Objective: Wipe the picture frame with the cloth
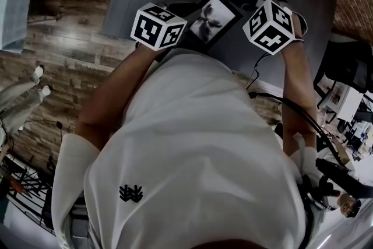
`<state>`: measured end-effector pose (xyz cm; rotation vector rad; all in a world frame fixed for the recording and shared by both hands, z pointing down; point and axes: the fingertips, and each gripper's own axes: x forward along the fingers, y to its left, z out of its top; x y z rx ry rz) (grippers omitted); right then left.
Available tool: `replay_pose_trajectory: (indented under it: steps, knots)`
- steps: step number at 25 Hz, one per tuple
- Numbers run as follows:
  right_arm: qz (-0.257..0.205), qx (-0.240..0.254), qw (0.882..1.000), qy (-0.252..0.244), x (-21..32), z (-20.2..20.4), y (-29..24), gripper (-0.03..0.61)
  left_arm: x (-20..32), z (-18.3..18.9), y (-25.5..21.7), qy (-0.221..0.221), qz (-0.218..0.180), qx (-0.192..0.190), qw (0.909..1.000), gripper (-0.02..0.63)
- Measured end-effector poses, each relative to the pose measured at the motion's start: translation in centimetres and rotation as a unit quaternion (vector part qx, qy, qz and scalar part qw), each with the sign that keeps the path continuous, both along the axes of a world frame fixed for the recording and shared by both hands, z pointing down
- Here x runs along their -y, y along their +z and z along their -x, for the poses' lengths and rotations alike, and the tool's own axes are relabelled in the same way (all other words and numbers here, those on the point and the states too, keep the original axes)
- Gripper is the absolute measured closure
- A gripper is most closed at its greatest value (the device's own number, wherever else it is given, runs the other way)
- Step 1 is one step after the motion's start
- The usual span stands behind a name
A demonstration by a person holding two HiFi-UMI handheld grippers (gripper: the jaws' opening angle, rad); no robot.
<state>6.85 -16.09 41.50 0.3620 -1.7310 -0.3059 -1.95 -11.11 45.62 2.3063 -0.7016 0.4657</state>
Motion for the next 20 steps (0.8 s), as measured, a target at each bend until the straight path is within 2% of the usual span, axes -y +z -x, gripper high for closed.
replay_pose_trajectory:
  steps: [10,16,20]
  knots:
    - [0.015,0.026,0.999,0.035,-1.7,-2.1,0.1,0.488,1.4,2.8,0.4,-0.043,0.017,-0.007,0.9989,0.540]
    - [0.002,0.050,0.996,0.067,-1.9,-3.1,-0.5,0.488,1.9,3.5,0.8,-0.069,0.048,-0.030,0.9960,0.540]
    - [-0.005,0.065,0.995,0.081,-2.1,-3.4,-0.8,0.488,2.0,3.6,1.4,-0.090,0.081,-0.059,0.9909,0.539]
